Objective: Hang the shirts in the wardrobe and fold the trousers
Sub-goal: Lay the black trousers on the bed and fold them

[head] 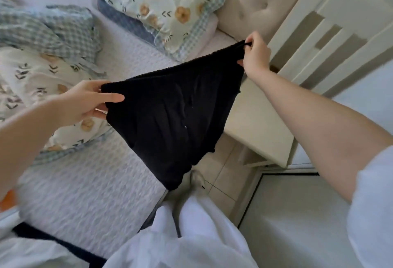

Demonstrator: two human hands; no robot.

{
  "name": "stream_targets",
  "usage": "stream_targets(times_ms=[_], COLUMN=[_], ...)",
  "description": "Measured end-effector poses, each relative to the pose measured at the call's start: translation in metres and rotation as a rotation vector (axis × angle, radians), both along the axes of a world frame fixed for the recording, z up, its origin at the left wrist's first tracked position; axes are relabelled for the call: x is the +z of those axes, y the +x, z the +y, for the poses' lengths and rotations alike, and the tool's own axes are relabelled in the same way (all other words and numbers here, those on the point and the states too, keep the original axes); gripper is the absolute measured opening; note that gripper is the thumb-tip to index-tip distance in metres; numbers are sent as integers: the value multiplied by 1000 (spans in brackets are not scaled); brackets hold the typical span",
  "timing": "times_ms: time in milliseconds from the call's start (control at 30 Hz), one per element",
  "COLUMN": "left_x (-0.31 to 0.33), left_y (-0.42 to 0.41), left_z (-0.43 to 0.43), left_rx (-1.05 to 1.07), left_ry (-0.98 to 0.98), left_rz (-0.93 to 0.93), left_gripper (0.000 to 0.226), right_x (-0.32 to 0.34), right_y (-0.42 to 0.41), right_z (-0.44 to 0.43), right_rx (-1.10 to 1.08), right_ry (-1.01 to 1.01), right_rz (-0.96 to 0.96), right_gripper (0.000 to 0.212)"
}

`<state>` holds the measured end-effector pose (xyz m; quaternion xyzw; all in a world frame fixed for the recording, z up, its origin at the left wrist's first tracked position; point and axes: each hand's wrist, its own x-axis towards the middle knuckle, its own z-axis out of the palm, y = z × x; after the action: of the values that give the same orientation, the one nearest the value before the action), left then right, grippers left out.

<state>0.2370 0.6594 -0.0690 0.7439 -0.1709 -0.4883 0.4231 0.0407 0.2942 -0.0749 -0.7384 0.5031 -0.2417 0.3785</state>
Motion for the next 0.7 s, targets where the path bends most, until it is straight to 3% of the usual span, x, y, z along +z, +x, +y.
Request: stream_targets(times_ms=[200, 300, 467, 700], left_x=[-56, -77, -109, -147], left_y=[17, 24, 43, 73], left_z=[-7, -4, 11, 33], left_rx=[304, 538, 745, 836], left_ry=[125, 119, 217, 368], left_rz=[-102, -100, -186, -350], left_gripper=[34, 38, 30, 26], right_x=[-40, -60, -95, -146], right_y=[75, 123, 198, 279], right_z=[-24, -30, -25, 19], right_rx=[276, 396, 617, 735], right_ry=[-64, -43, -54, -50], right_rz=[68, 76, 176, 143], right_gripper=[17, 18, 18, 19])
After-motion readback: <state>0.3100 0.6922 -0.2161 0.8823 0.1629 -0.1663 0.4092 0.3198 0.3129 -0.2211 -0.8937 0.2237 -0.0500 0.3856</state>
